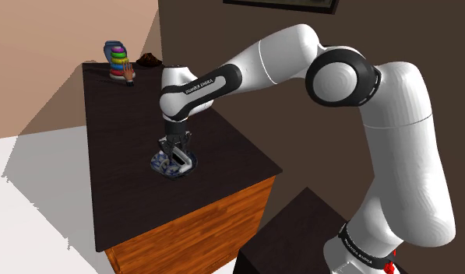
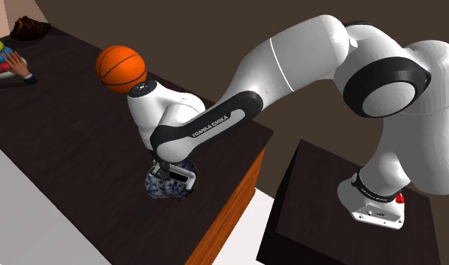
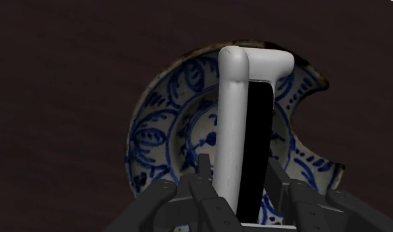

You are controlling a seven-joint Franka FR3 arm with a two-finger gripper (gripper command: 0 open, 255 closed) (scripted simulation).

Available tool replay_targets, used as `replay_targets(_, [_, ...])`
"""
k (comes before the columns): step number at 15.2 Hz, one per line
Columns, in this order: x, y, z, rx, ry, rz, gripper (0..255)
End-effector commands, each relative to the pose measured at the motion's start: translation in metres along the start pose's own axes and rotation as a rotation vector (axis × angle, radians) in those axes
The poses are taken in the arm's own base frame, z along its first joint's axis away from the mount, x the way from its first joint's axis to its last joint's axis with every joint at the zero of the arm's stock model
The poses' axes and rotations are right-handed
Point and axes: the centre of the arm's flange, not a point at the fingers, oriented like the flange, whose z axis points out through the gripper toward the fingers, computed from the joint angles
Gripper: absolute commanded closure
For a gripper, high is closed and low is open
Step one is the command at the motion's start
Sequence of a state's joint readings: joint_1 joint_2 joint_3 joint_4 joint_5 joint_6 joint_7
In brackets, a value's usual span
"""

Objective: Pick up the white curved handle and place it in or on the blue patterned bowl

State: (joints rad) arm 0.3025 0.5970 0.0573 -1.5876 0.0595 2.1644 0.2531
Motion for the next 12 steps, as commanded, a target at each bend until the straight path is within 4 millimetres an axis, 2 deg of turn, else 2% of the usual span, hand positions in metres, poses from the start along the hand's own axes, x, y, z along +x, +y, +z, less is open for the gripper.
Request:
replay_targets(1, [0.0,0.0,0.0,0.0,0.0,0.0,255])
replay_targets(2, [0.0,0.0,0.0,0.0,0.0,0.0,255])
replay_targets(3, [0.0,0.0,0.0,0.0,0.0,0.0,0])
replay_targets(8, [0.0,0.0,0.0,0.0,0.0,0.0,0])
replay_targets(12, [0.0,0.0,-0.05,0.0,0.0,0.0,0])
